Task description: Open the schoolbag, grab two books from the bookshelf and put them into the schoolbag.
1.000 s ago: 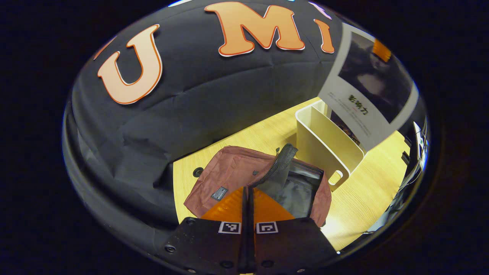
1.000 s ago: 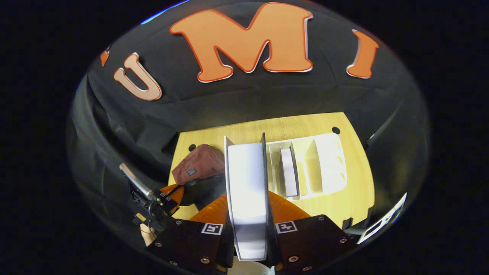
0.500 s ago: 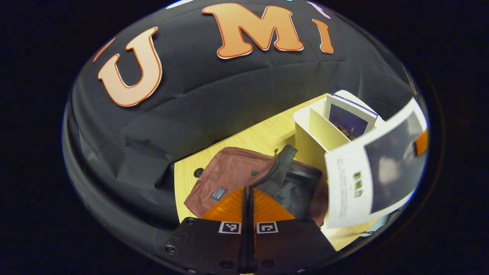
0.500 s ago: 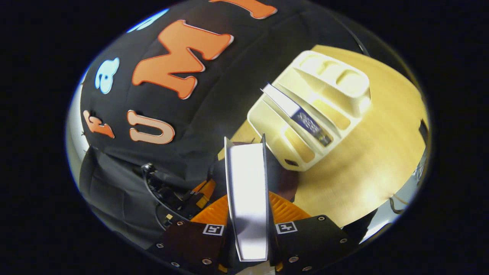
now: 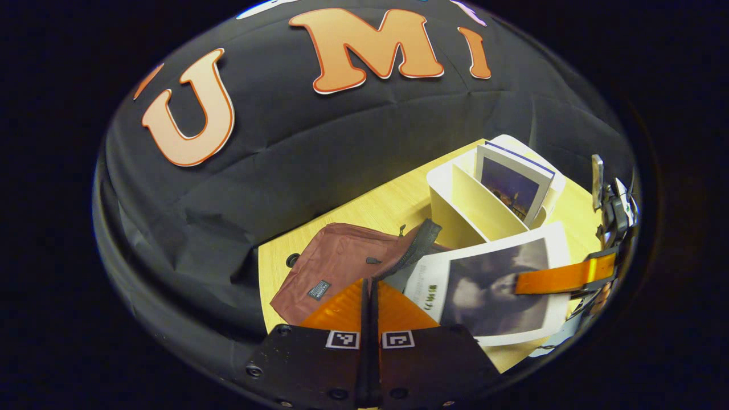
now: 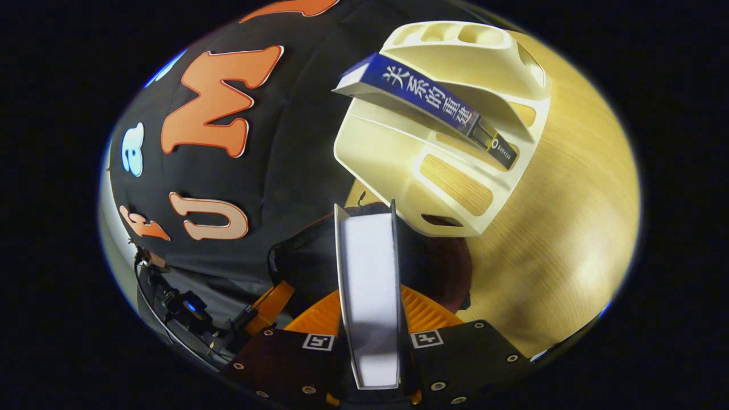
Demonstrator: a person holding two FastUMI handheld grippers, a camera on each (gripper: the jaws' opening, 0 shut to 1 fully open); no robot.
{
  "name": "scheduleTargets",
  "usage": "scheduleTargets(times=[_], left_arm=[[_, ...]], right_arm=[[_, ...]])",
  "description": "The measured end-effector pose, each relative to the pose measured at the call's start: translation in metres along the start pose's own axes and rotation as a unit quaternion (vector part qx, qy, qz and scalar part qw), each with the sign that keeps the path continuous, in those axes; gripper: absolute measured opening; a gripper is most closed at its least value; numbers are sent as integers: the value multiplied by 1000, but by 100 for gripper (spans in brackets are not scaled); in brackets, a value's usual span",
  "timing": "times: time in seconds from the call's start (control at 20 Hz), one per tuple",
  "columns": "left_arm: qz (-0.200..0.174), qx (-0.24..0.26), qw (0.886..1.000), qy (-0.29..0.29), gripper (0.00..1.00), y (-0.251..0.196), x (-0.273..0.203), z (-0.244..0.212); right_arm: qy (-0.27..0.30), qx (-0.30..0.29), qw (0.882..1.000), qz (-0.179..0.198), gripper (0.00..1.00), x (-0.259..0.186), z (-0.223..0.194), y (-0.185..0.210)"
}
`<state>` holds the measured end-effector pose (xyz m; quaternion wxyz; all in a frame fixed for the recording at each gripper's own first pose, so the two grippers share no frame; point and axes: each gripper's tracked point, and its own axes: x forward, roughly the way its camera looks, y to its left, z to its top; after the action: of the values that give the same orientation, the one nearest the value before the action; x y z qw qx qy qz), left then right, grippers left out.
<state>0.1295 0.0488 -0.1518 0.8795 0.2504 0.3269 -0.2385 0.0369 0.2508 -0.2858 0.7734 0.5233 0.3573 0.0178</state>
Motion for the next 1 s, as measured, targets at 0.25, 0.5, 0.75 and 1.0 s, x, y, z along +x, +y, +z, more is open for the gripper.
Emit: scheduleTargets(times=[0.25,0.5,0.75,1.0], left_arm=[[-6,-3,1000,0,0,-5,-7,1],[-18,15,1000,-4,1,-13,-10,0],[-32,25,999,-26,1,-21,-18,5],[-29,-4,1000,-7,1,-2,-12,-10]], right_arm=[[-14,-8,1000,-11,34,46,-8,10],[-6,-15,999,-29,34,89,-27,14],[-15,-49,997,-60,35,117,-47,18],[42,-63,984,-161,72,120,-70,-16]])
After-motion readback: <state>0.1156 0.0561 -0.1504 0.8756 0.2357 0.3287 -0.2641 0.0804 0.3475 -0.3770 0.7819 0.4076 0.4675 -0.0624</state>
